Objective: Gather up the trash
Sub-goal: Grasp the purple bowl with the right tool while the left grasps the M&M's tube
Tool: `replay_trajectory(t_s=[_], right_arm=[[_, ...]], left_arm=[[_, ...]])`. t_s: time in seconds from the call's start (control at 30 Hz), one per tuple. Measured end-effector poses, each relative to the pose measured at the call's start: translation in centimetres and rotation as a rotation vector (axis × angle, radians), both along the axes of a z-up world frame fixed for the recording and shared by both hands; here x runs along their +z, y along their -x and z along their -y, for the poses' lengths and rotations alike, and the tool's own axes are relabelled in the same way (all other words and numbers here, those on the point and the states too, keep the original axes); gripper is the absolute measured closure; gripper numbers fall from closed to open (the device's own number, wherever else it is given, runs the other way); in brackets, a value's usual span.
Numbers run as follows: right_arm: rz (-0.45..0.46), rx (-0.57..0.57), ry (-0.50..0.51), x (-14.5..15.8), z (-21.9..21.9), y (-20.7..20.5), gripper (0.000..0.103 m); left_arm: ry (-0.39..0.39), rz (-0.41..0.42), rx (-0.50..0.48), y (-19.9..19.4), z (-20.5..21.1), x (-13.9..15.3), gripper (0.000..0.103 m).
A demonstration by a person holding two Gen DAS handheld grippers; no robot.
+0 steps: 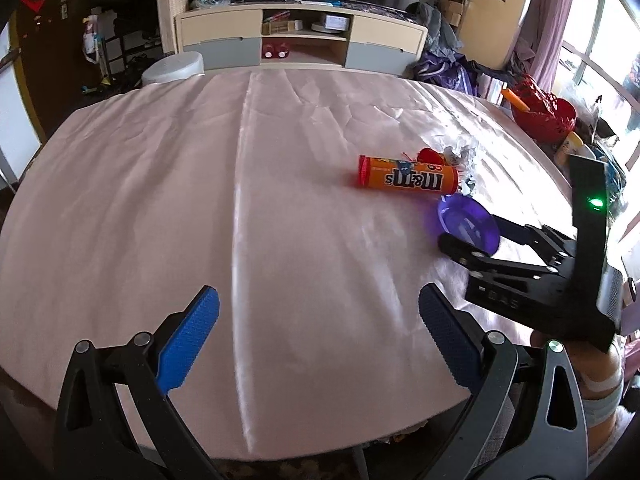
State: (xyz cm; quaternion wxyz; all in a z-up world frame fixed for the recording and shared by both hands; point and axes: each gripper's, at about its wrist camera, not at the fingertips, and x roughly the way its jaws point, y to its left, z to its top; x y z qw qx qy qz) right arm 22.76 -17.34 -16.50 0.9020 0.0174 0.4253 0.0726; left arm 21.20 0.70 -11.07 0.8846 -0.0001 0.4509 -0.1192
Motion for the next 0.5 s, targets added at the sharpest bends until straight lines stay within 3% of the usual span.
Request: replay_trajectory(t_s=[0.17,0.5], right_arm=[[0.014,-0.040,-0.027,0.6,2.9,0.8,0.025],[-0.013,-0.069,-0.090,0.1,7.0,1.9,0.025]], left_arm=[[-0.013,-0.004,-0.031,-1.6,1.6,-0.7,0.008],[-0.111,0.006,-0.109,-7.1,4.9,-3.4,0.009]])
